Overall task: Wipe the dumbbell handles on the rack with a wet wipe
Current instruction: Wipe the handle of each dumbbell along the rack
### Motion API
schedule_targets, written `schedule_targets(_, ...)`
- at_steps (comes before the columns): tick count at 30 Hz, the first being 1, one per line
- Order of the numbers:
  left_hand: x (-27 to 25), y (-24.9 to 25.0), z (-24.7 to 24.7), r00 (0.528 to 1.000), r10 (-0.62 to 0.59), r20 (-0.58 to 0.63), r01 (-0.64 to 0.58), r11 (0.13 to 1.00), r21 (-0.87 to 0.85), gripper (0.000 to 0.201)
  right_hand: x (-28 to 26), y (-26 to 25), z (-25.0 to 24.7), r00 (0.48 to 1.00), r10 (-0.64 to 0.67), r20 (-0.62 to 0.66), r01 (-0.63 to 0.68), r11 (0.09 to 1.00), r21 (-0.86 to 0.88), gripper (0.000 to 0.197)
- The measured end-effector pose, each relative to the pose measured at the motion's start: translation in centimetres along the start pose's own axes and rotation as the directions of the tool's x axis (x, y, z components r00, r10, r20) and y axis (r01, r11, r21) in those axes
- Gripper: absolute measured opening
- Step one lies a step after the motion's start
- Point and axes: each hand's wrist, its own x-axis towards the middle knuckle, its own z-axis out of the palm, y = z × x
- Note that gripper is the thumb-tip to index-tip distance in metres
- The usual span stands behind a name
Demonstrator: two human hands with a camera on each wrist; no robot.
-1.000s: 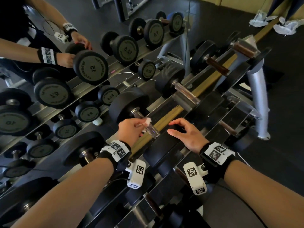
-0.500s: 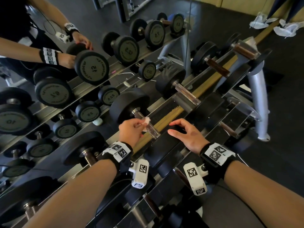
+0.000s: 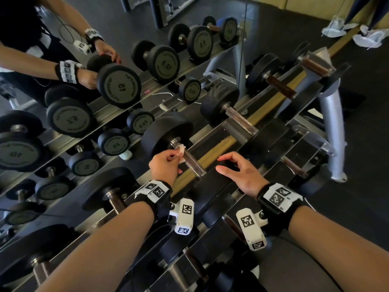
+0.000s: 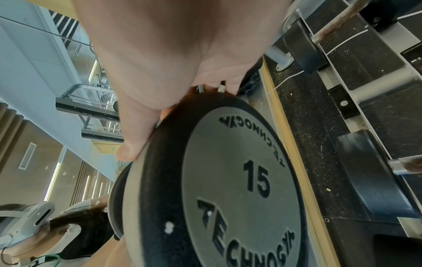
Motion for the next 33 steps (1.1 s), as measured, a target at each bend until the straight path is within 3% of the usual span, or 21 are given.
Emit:
schedule_targets(3, -0.9, -0.9, 0.1, 0.987, 0.036, 0.158, -0.029, 0.998, -0.047, 0.017, 0.1, 0.2, -0.1, 1.000, 0.003, 0.006, -0.003, 1.000, 0.007, 0.028)
schedule_targets(6, -2.1, -1.1, -0.4, 0.899, 0.073, 0.432, -0.082, 0.997, 0.001, 0.025, 0.2, 0.1, -0.1, 1.000, 0.019, 0.021, -0.020, 0.999, 0.035, 0.028)
schedule_targets(8, -1.9, -0.8, -0.9, 0.917, 0.068, 0.393, -0.081, 0.997, 0.018, 0.025, 0.1, 0.0, -0.1, 0.999, 0.031, 0.034, -0.033, 0.999, 0.040, 0.028)
schedule_targets(11, -0.5, -0.6, -1.8, 0.992, -0.035, 0.119, 0.045, 0.996, -0.083, 0.014, 0.1, 0.0, -0.1, 0.999, 0.031, 0.030, -0.032, 0.999, 0.032, 0.028)
schedule_targets(14, 0.4, -0.5, -1.9, 0.990, -0.142, -0.003, 0.139, 0.975, -0.176, 0.011, 0.0, -0.1, 0.0, 0.999, 0.028, 0.021, -0.028, 0.999, 0.022, 0.028)
schedule_targets(19, -0.3, -1.3, 0.2, 0.984, -0.173, 0.035, 0.177, 0.954, -0.241, 0.008, 0.0, 0.1, 0.0, 0.999, 0.030, 0.022, -0.030, 0.999, 0.038, 0.028)
schedule_targets(23, -2.0, -2.4, 0.3, 0.977, -0.086, 0.196, 0.127, 0.970, -0.208, 0.004, 0.1, 0.3, 0.0, 0.999, 0.028, 0.019, -0.029, 0.998, 0.062, 0.028)
schedule_targets(29, -3.0, -0.8, -0.6, 0.878, -0.028, 0.478, 0.066, 0.996, -0.062, 0.012, 0.3, 0.5, 0.1, 1.000, -0.003, 0.016, 0.002, 0.997, 0.072, 0.025)
schedule_targets(31, -2.0, 0.3, -1.5, 0.906, -0.022, 0.423, 0.058, 0.996, -0.071, 0.014, 0.2, 0.5, 0.1, 1.000, -0.007, 0.012, 0.007, 0.997, 0.071, 0.025)
schedule_targets(33, -0.5, 1.6, -2.7, 0.959, 0.037, 0.280, -0.032, 0.999, -0.025, 0.013, 0.1, 0.6, 0.1, 1.000, -0.013, 0.009, 0.013, 0.997, 0.075, 0.026)
